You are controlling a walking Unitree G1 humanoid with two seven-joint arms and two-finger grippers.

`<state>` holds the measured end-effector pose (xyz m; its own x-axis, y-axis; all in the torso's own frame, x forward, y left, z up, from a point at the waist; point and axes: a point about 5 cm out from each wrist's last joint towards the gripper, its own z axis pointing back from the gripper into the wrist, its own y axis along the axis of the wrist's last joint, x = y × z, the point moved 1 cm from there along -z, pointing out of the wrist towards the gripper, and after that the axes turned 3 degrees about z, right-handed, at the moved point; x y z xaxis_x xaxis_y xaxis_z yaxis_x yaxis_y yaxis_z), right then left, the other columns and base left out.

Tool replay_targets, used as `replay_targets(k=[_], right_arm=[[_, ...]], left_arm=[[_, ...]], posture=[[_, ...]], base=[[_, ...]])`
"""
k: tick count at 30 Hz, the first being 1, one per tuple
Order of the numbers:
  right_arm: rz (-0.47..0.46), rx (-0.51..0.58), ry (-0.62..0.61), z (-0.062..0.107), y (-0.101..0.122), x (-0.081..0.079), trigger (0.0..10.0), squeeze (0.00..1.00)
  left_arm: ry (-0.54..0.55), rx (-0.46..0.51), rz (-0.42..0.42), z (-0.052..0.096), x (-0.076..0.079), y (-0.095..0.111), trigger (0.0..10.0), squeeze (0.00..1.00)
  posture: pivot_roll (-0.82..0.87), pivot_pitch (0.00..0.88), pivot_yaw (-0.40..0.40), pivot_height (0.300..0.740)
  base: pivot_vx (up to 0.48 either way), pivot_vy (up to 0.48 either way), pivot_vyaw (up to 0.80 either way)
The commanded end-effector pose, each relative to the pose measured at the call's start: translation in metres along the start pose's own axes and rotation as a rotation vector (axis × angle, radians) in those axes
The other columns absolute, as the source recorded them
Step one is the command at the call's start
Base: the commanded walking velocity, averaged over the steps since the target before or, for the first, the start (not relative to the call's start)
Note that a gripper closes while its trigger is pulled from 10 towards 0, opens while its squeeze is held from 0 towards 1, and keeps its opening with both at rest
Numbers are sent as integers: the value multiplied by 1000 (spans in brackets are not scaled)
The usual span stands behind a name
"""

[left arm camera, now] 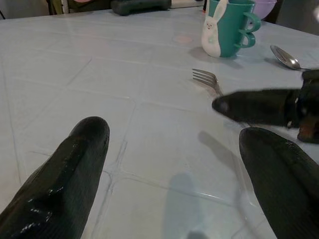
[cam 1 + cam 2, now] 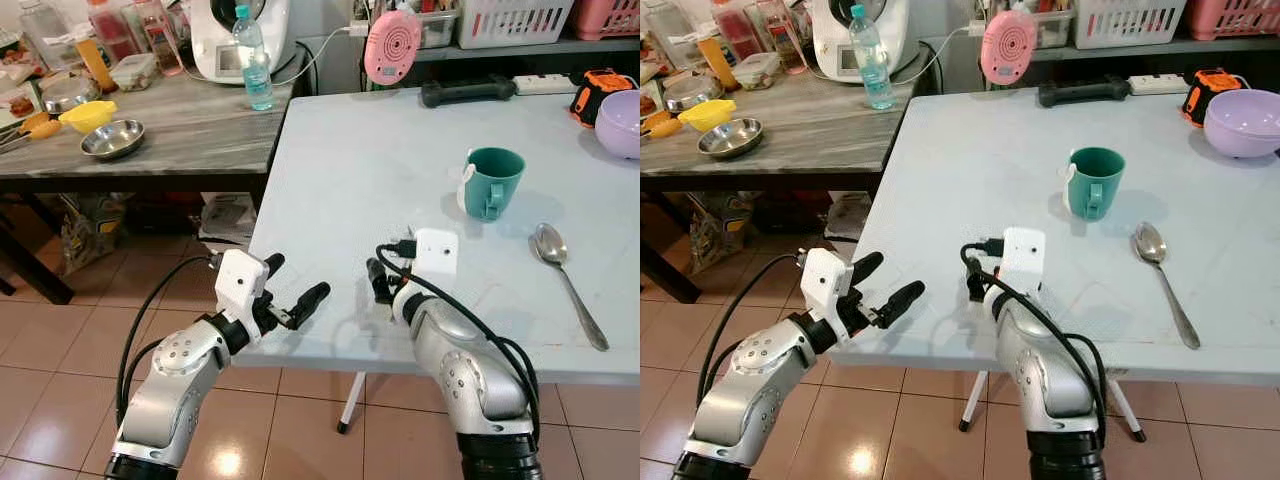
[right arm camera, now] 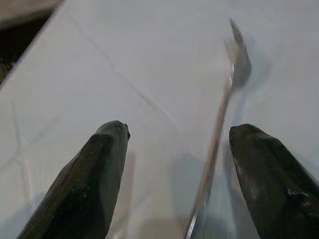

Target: Setting the table

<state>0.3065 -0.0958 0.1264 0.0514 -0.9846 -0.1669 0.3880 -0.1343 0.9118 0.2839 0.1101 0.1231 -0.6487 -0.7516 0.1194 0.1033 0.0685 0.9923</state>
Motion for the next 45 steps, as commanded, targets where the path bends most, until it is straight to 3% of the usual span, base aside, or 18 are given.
replay_targets(k=[1,2,3,19,24,29,45], right_arm=[[-23,-30,-8,-3,-7,1,4275,0],[-25,-34,-12,-4,-7,1,4275,0],[-28,-41,-18,-6,-8,3,0,0],[-91,-74,-92,-7,-16,21,0,0],[-68,-89,-122,-6,-21,27,0,0],[48,-91,-155,-6,-21,32,0,0],[65,-104,-164,-5,-26,36,0,0]], left_arm=[[6,-20,4,2,-3,-2,10000,0],[5,-20,4,2,-3,-2,10000,0],[5,-21,4,2,-3,-2,10000,0],[8,-28,2,5,-4,-3,10000,0],[4,-30,1,4,-4,-3,10000,0],[3,-33,4,4,-4,-3,10000,0],[7,-40,3,4,-5,-4,10000,0]], posture=[[-139,68,125,740],[-138,69,125,740],[-136,69,124,740],[-134,71,129,740],[-137,71,131,740],[-135,72,130,740],[-133,70,130,740]], base=[[0,0,0],[0,0,0],[0,0,0],[0,0,0],[0,0,0],[0,0,0],[0,0,0]])
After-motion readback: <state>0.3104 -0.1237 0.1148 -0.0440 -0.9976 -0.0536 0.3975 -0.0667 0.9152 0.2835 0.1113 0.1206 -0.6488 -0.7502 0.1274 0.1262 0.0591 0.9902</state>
